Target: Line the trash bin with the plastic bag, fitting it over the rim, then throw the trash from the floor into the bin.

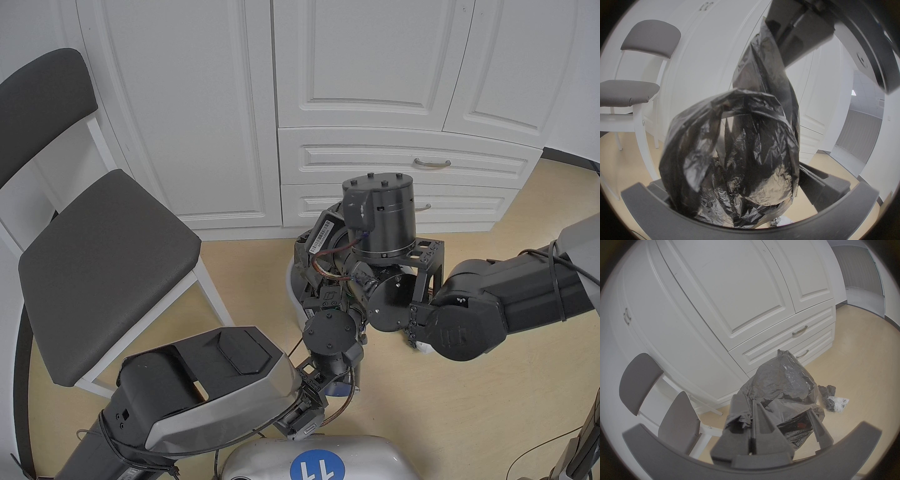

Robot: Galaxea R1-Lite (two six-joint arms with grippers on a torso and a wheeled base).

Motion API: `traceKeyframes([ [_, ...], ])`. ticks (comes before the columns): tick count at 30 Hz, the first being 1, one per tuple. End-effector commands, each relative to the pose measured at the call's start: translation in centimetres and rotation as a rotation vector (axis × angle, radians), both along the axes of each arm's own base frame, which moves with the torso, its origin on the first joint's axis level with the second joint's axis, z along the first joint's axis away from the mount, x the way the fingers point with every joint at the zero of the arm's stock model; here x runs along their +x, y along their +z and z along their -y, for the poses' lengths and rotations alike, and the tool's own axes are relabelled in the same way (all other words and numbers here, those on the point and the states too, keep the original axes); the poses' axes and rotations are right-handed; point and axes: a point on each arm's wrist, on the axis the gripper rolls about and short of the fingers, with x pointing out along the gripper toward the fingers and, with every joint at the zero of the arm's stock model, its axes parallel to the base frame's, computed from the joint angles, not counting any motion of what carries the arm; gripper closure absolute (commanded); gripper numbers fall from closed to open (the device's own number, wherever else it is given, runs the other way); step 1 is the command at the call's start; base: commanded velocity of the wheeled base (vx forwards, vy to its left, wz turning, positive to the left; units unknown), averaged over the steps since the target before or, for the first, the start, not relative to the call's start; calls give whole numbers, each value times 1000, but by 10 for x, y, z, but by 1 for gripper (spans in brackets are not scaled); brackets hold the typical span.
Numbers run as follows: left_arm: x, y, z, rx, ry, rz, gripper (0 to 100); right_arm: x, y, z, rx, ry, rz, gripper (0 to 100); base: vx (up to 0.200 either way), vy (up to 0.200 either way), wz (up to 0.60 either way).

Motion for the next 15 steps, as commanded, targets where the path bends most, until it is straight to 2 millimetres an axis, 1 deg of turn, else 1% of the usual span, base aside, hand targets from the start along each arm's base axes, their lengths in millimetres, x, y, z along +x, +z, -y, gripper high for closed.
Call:
traceKeyframes([
  [1, 12, -4, -10, 6, 28, -6, 0, -1, 6, 3, 9, -2, 9, 100, 0, 0, 0],
  [4, 22, -19, -16, 31, 33, -21, 0, 1, 9, 8, 16, -15, 15, 100, 0, 0, 0],
  [6, 29, -25, -21, 39, 48, -25, 0, 2, 11, 10, 17, -19, 19, 100, 0, 0, 0],
  [9, 34, -31, -24, 43, 60, -30, 0, 4, 12, 12, 20, -25, 21, 100, 0, 0, 0],
  [13, 33, -29, -23, 40, 57, -26, 0, 5, 11, 12, 17, -30, 20, 100, 0, 0, 0],
  [15, 30, -25, -22, 35, 51, -22, 0, 6, 7, 10, 11, -27, 13, 100, 0, 0, 0],
])
